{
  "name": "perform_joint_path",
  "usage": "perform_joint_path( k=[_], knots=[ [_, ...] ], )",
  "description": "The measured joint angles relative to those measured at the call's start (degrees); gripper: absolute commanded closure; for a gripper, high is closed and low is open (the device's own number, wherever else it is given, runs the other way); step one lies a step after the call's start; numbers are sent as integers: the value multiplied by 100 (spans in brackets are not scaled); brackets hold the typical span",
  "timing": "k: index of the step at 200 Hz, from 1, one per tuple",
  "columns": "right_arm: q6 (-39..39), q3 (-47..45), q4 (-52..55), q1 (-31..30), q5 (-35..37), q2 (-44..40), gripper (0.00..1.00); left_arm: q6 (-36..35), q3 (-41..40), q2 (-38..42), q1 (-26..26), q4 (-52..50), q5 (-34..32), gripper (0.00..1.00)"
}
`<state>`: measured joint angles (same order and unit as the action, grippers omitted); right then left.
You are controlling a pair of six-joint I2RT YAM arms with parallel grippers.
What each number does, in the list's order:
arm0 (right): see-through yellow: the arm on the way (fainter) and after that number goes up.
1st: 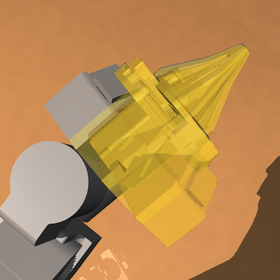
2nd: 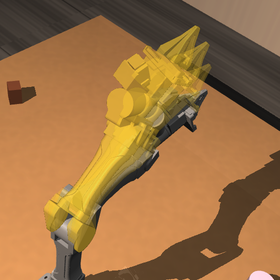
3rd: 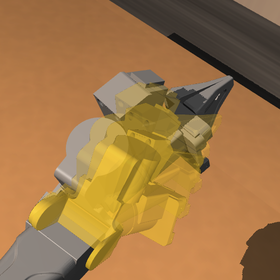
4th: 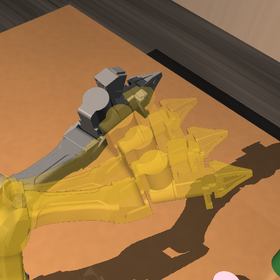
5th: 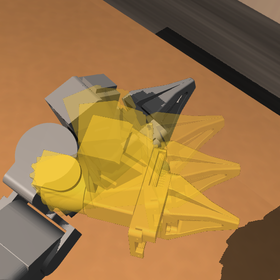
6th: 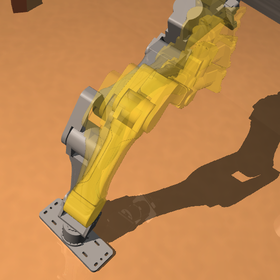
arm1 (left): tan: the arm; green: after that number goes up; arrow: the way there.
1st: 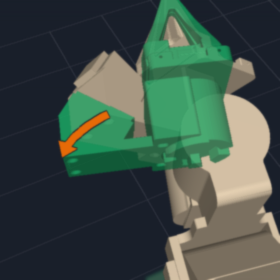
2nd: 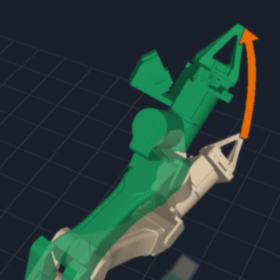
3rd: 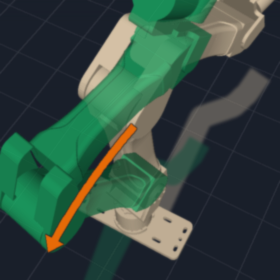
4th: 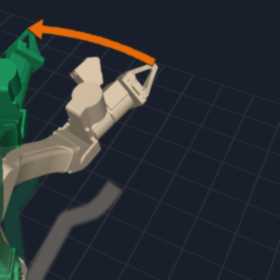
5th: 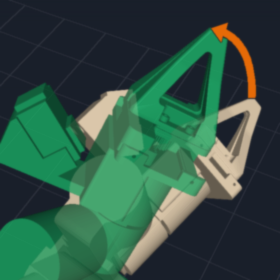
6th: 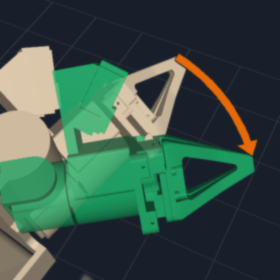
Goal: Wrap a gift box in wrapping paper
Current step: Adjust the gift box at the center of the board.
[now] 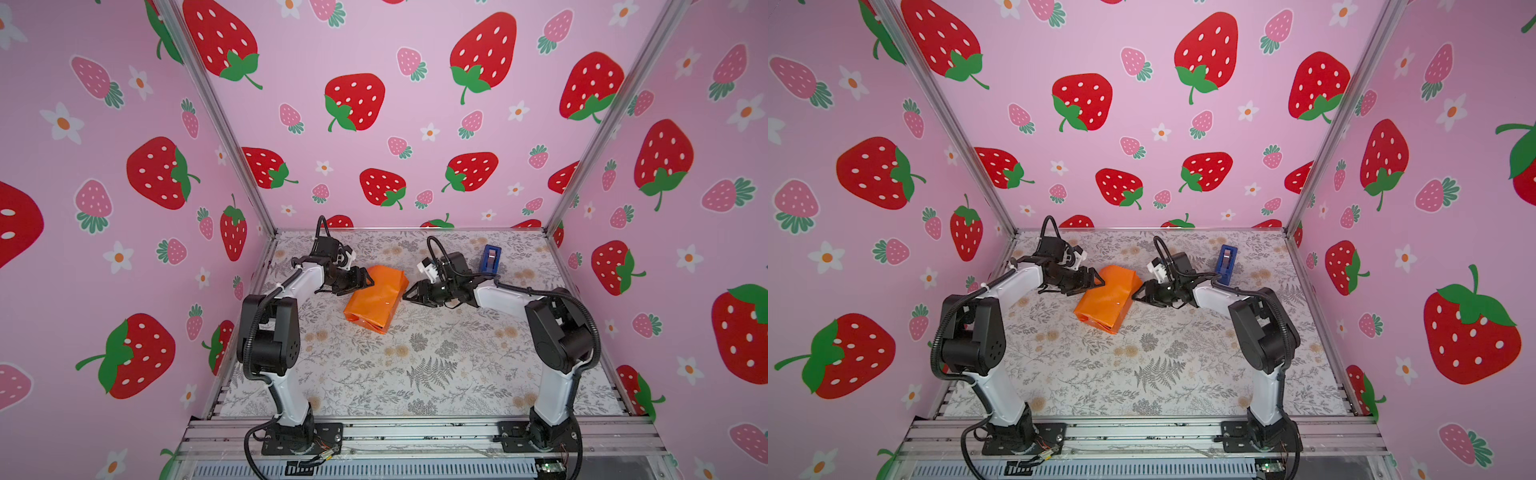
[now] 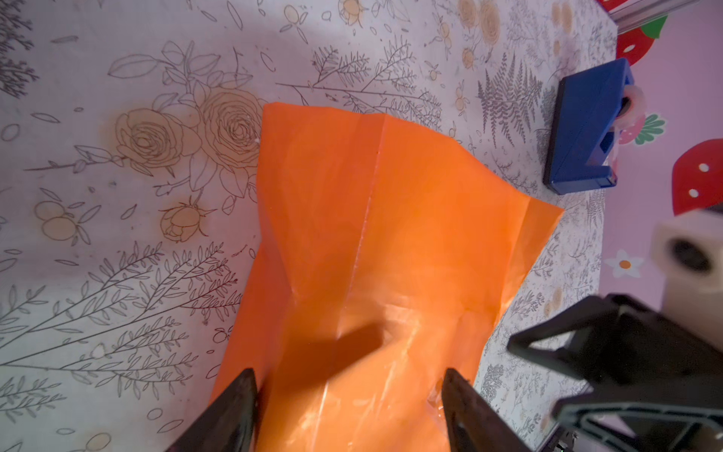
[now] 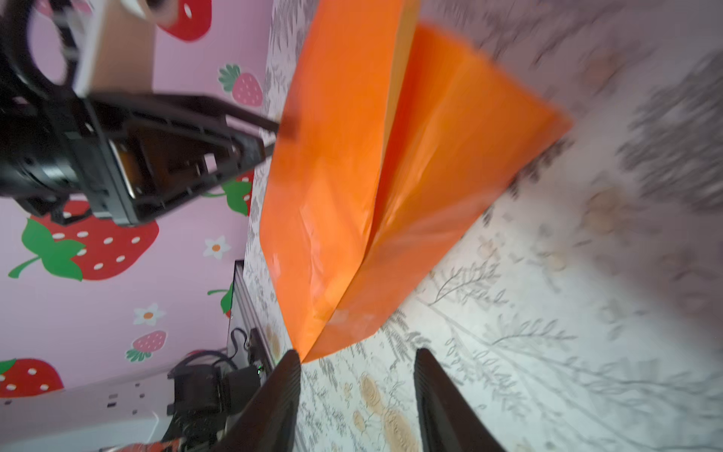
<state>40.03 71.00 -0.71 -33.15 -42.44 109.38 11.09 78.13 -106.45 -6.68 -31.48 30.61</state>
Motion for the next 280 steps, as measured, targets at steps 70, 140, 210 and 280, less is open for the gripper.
perform_joint_path(
  k=[70, 140, 210, 280],
  knots=[
    [-1008, 632, 831, 1504, -415, 48, 41, -1029, 1235, -1045, -896, -841, 417, 26],
    [-1668, 546, 1521, 1526, -1209, 289, 37, -1919, 2839, -1891, -1849, -1703, 1150, 26],
    [-1770, -457, 1709, 1488, -1628, 302, 38, -2031, 3025, -1886, -1888, -2000, 997, 26],
    [-1370, -1204, 1211, 1316, -2264, -391, 63, -1714, 2218, -391, -1561, -1445, 354, 25]
  ],
)
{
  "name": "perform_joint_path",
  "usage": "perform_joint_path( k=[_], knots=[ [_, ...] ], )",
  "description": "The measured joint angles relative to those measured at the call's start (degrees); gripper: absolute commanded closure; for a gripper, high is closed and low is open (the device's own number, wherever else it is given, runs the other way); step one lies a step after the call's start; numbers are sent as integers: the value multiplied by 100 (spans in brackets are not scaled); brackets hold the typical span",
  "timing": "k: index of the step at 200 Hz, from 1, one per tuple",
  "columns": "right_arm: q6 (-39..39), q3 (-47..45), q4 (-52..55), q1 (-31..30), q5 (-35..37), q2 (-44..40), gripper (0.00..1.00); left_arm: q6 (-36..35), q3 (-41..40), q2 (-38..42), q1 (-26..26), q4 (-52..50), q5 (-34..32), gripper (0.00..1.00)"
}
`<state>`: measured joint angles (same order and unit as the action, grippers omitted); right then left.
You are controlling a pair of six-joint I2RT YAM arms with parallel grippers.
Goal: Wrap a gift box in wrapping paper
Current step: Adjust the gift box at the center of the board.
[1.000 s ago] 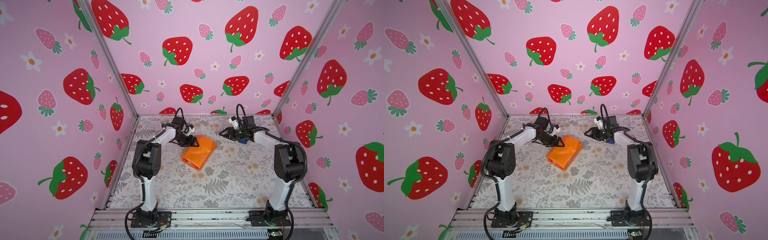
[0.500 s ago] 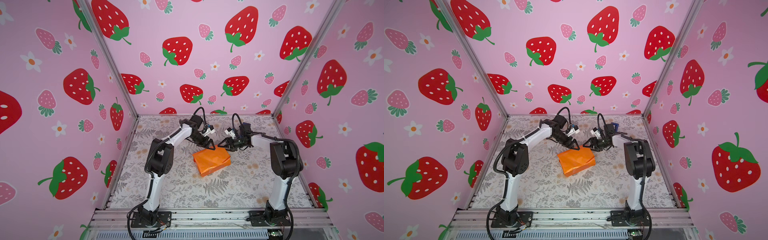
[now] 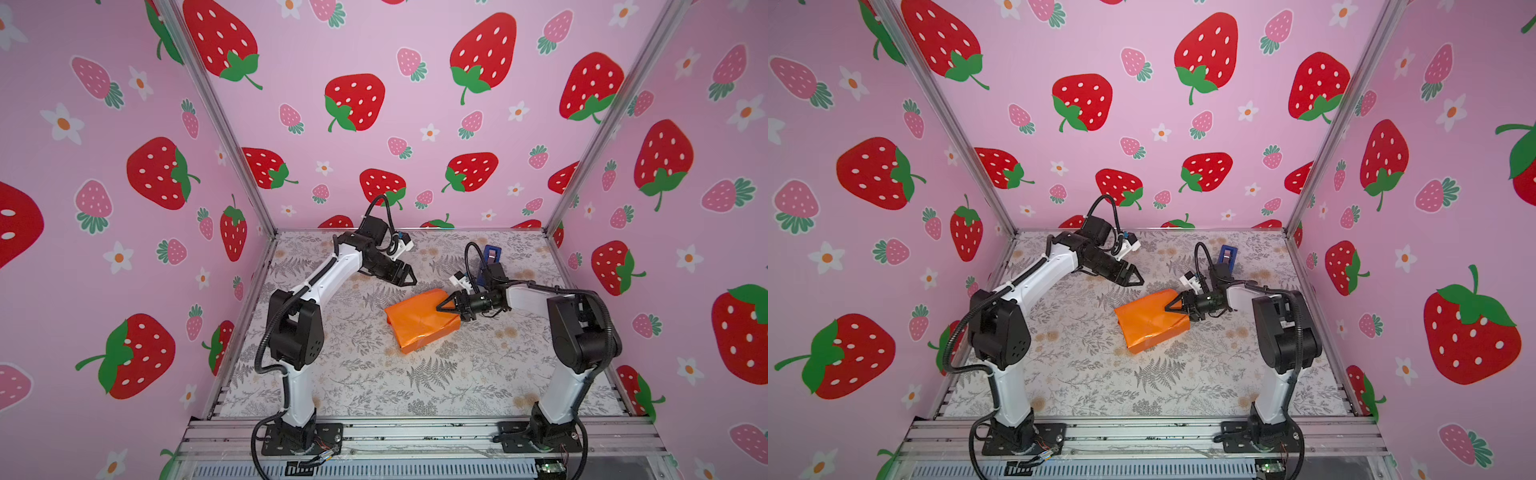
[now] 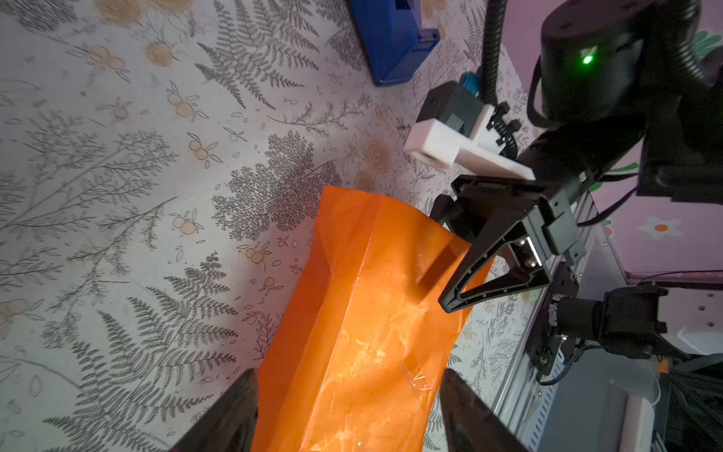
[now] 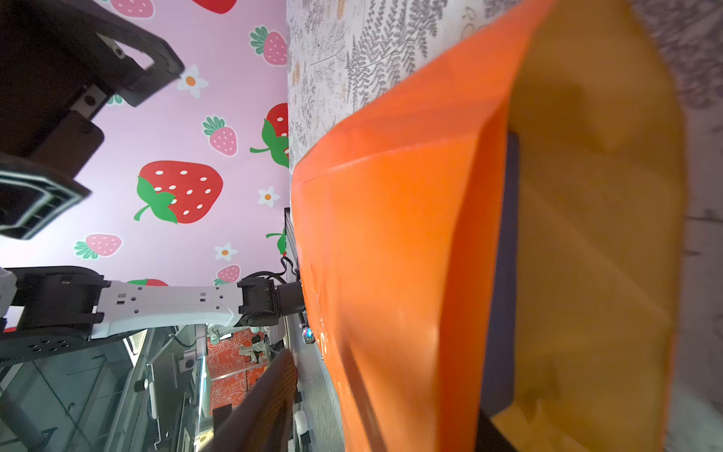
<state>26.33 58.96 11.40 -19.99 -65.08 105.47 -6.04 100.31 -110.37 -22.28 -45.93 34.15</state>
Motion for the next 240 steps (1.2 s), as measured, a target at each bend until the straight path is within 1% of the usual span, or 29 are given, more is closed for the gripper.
perform_joint_path(
  k=[14, 43, 74, 97, 117, 138, 151, 179, 202, 223, 240],
  knots=[
    [122, 0, -116, -22, -28, 0, 75, 109, -203, 227, 94, 177, -79, 25],
    [236, 26, -98, -44, 50, -2, 91, 282, -643, 564, 260, 487, -256, 25],
    [210, 181, 181, -103, 299, -164, 100, 400, -1128, 938, 367, 723, -372, 25],
    [153, 459, 533, -201, 584, -455, 100, 463, -1357, 1191, 450, 881, -376, 25],
    [46, 839, 962, -332, 968, -748, 100, 501, -1502, 1384, 531, 992, -376, 25],
    [-168, 1458, 1626, -531, 1600, -929, 100, 546, -1722, 1604, 605, 1165, -372, 25],
    [-313, 1939, 2103, -717, 2118, -955, 100, 584, -1880, 1725, 636, 1239, -372, 25],
    [-573, 2953, 3141, -1276, 3401, -940, 100, 638, -2210, 1919, 649, 1377, -354, 25],
    [-686, 3665, 3825, -1888, 4400, -796, 100, 756, -2590, 2079, 649, 1539, -363, 25],
    [-688, 3849, 4146, -2446, 5042, -540, 100, 916, -3036, 2277, 658, 1620, -485, 25],
    [-664, 3849, 4304, -2839, 5335, -190, 100, 1071, -3329, 2396, 704, 1620, -643, 25]
  ],
)
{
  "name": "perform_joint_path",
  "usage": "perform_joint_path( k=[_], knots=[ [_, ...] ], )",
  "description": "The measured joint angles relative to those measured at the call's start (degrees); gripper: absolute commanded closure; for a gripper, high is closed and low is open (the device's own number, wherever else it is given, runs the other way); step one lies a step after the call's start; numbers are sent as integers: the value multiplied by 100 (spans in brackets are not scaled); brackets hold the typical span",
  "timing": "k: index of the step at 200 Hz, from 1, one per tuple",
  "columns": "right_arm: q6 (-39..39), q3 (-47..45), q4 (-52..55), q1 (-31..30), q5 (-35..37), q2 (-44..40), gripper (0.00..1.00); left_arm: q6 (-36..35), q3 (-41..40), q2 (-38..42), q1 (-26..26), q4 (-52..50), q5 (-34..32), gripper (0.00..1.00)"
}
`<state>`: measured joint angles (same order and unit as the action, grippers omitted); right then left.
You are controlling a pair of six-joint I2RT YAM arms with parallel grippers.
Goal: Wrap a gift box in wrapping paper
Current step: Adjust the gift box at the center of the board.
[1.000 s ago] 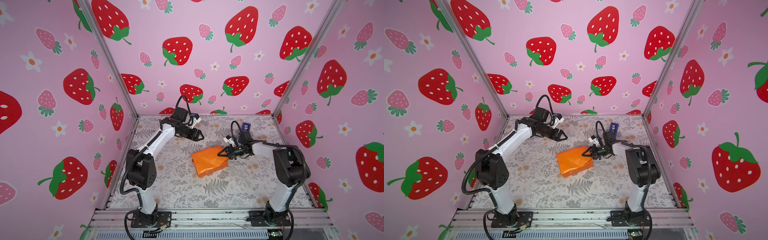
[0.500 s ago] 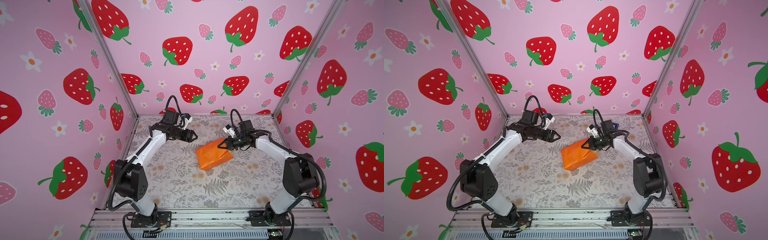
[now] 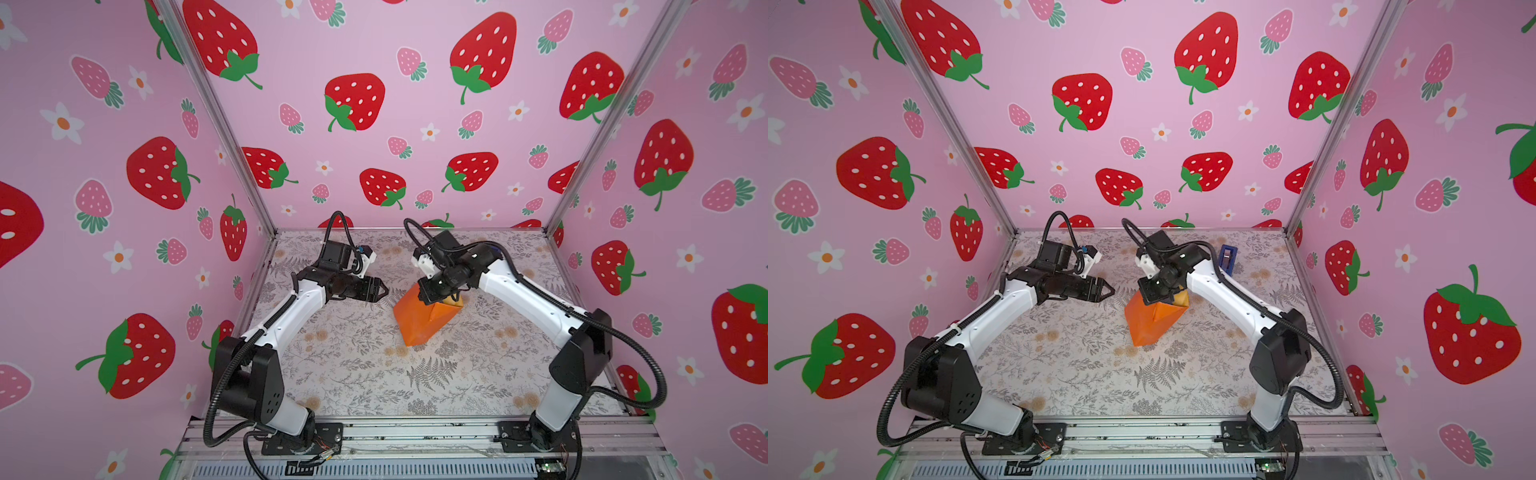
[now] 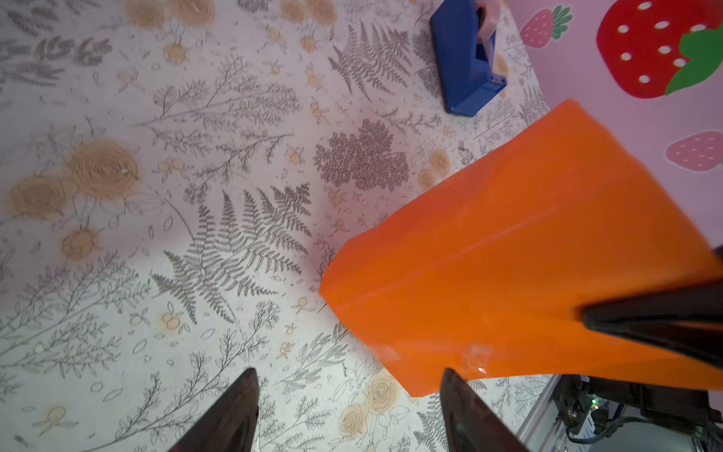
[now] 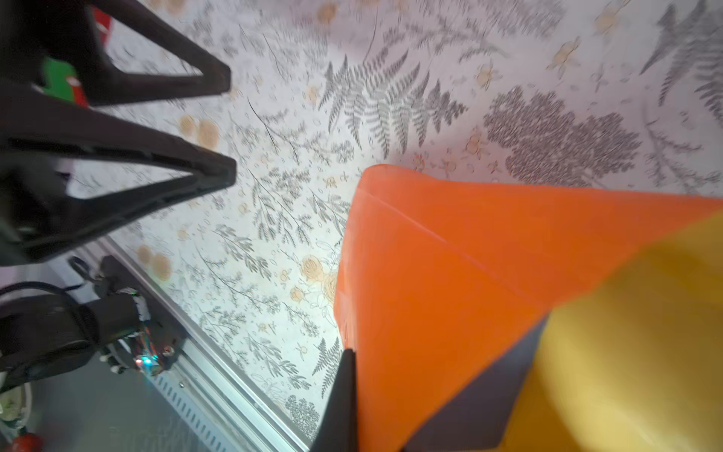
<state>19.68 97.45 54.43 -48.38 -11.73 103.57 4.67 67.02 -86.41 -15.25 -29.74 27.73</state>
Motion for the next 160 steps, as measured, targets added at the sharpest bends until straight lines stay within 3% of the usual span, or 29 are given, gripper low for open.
perform_joint_path(
  k=[26, 44, 67, 107, 160],
  knots=[
    [90, 103, -92, -439, 79, 507, 94, 282, -450, 173, 188, 20, -184, 25],
    [168, 256, -118, -658, 31, 553, 67, 424, -678, 284, 293, 17, -208, 24],
    [223, 378, -131, -778, -170, 557, 55, 592, -822, 455, 315, 24, -199, 22],
    [317, 485, -133, -798, -433, 531, 49, 765, -710, 763, 275, -50, -160, 21],
    [472, 428, -260, -713, -710, 168, 50, 850, 323, 752, -175, -354, -181, 21]
  ],
)
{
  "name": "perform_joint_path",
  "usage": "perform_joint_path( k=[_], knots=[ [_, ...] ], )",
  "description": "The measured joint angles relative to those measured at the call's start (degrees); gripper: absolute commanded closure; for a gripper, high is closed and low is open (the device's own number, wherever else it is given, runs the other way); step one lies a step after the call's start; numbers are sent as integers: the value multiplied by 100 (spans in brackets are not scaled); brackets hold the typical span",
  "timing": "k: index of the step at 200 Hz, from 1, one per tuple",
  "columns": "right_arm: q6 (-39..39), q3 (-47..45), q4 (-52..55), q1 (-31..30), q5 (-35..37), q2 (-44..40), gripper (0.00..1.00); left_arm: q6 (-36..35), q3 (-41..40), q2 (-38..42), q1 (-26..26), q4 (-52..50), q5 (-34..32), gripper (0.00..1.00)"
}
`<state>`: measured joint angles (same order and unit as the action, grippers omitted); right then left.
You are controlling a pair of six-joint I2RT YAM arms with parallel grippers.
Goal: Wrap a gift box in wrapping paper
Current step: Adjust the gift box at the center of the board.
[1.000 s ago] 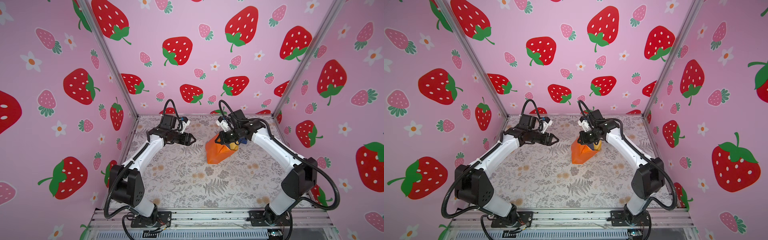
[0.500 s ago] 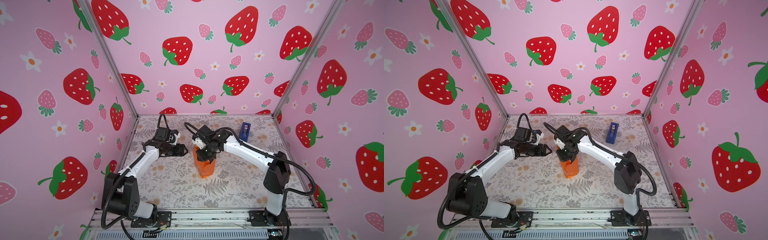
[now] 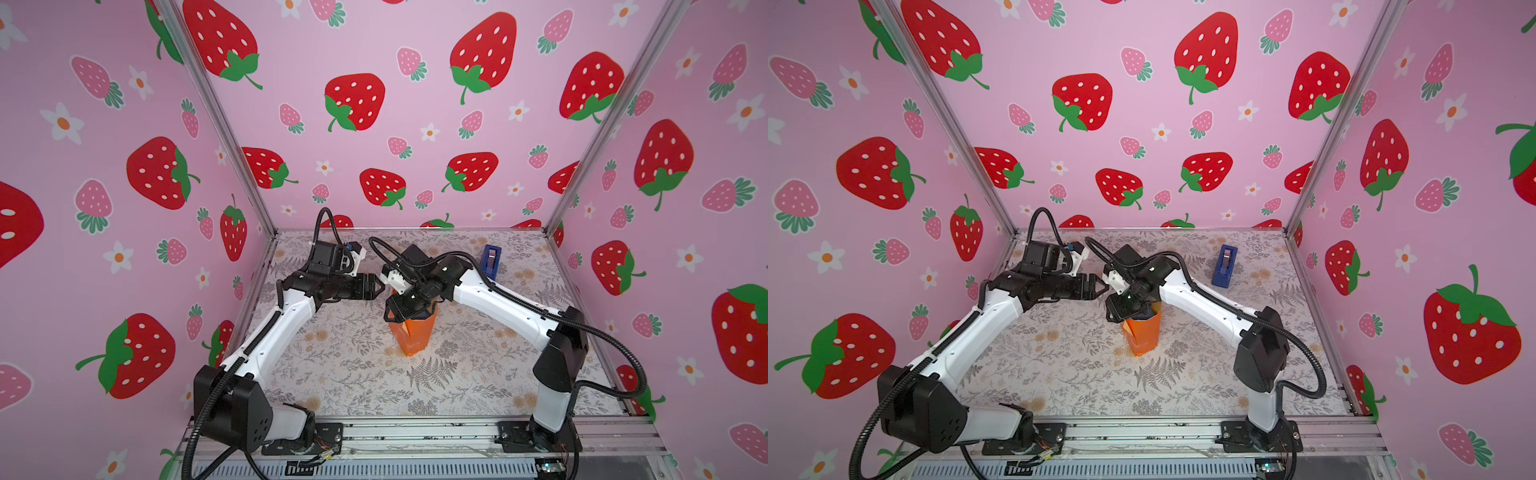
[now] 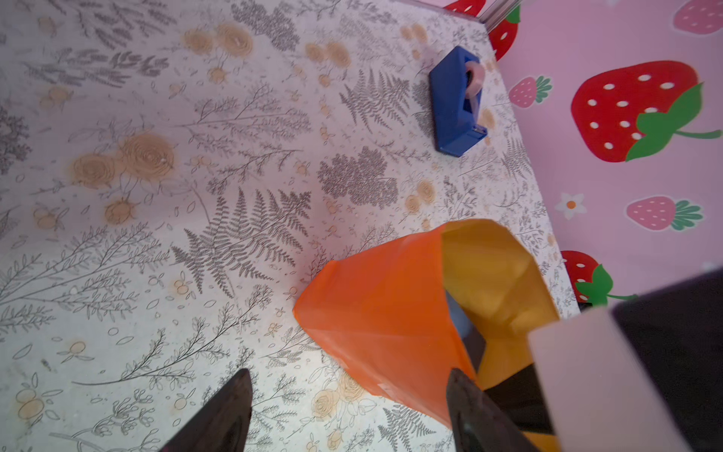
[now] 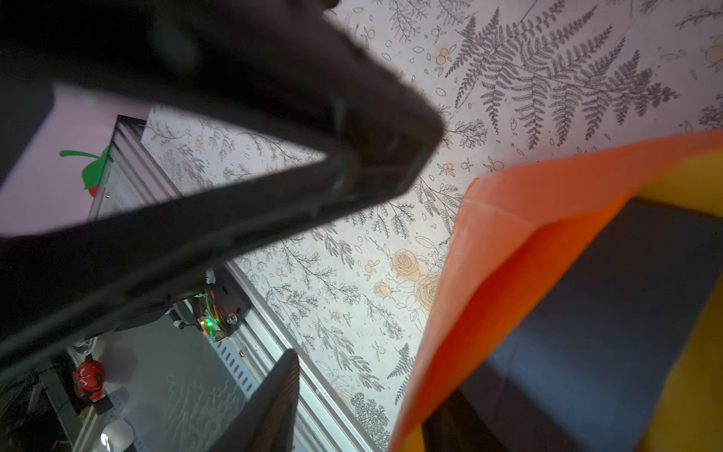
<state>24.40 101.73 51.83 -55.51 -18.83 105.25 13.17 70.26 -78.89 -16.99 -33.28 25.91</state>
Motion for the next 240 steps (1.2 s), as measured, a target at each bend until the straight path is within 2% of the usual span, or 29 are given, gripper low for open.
perform_joint_path(
  k=[33, 55, 80, 109, 125, 138, 155, 189, 214, 240],
  knots=[
    [144, -122, -109, 345, -125, -546, 53, 7, 557, -146, -339, -352, -160, 21],
    [264, -247, -229, 625, -173, -909, 59, -24, 1032, -400, -636, -765, -503, 22],
    [385, -398, -264, 887, -107, -1182, 74, -87, 1519, -789, -1038, -1285, -866, 25],
    [509, -492, -273, 935, -52, -1086, 87, -103, 1711, -1228, -1314, -1751, -1073, 28],
    [553, -507, -269, 909, 11, -874, 89, -87, 1709, -1403, -1333, -1880, -1095, 28],
    [564, -483, -256, 872, 59, -627, 90, -70, 1703, -1423, -1333, -1923, -1104, 24],
    [564, -417, -245, 796, 107, -251, 91, -20, 1657, -1239, -1322, -1880, -1191, 18],
    [579, -450, -225, 612, 275, 299, 95, 127, 1368, -232, -1134, -1530, -1300, 17],
    [586, -599, -341, 555, 354, 345, 97, 195, 1182, 446, -758, -1296, -1325, 17],
    [588, -879, -601, 520, 358, 210, 100, 195, 977, 573, -448, -1152, -1270, 18]
  ],
)
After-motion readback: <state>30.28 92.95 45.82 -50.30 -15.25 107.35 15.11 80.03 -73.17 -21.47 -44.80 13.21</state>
